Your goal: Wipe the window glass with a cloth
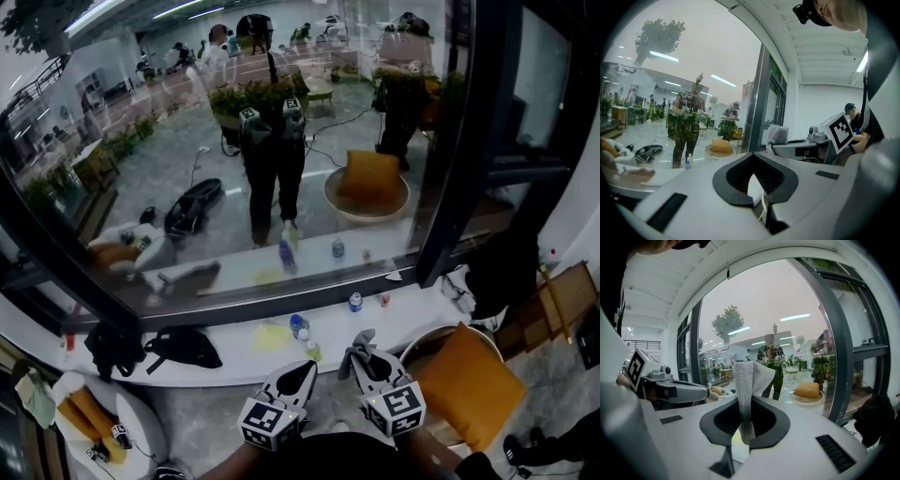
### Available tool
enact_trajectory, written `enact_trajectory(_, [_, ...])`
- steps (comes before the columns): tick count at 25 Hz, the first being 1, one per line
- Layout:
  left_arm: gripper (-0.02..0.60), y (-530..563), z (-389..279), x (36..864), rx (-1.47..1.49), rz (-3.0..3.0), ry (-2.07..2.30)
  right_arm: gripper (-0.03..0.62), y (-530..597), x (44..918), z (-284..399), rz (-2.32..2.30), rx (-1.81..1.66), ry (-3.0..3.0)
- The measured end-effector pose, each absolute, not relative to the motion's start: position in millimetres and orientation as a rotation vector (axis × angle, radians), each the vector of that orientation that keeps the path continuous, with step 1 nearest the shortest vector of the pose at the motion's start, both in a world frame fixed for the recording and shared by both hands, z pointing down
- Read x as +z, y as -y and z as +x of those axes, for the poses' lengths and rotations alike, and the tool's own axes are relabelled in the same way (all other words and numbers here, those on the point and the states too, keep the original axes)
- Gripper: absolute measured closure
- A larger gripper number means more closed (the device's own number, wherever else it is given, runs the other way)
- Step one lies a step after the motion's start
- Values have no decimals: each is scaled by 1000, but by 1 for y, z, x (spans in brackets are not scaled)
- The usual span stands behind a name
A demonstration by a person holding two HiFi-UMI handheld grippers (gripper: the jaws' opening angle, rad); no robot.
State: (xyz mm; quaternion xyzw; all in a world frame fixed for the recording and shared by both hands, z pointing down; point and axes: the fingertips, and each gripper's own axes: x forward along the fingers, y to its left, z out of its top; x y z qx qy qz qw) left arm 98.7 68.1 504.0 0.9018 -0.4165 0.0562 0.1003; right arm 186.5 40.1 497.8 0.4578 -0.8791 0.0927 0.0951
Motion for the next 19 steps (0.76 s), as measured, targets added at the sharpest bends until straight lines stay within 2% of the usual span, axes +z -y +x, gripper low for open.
enact_trajectory(19, [574, -65, 108, 506, 181, 2696, 1200, 543, -39, 495, 195, 1382, 283, 2594])
